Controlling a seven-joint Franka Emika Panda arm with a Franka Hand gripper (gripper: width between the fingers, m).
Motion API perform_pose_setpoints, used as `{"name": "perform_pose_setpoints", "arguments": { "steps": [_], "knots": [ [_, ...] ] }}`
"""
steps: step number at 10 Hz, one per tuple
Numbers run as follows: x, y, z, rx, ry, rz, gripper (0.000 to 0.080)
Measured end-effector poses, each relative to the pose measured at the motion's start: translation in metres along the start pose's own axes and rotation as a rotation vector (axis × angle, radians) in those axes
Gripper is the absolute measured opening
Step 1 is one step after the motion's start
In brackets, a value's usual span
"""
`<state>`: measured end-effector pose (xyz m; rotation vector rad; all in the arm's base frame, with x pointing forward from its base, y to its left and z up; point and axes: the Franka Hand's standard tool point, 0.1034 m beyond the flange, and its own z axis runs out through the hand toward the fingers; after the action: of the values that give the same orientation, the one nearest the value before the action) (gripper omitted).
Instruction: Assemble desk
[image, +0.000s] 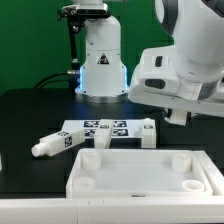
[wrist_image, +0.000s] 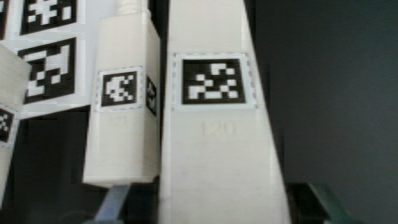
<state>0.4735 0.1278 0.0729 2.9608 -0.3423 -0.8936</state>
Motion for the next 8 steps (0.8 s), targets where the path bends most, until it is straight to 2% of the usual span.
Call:
{"name": "perform_pose_setpoints", "arguments": {
  "steps": [1, 2, 3, 4, 5, 8],
  "knots": [
    [0.001, 0.000, -0.011, 0.042, 0.069, -0.007, 0.0285],
    [0.007, 0.002, -0.045, 0.127, 0.151, -0.010, 0.0285],
    [0.016, 0.004, -0.071, 0.183, 0.255, -0.018, 0.0285],
    [0.018, 0.001, -0.084, 0.201, 0.364, -0.019, 0.0285],
    [0.016, -0.002, -0.075, 0.206, 0.423, -0.017, 0.0287],
    [0.021, -0.010, -0.078, 0.237, 0.630, -0.015, 0.0287]
  ]
}}
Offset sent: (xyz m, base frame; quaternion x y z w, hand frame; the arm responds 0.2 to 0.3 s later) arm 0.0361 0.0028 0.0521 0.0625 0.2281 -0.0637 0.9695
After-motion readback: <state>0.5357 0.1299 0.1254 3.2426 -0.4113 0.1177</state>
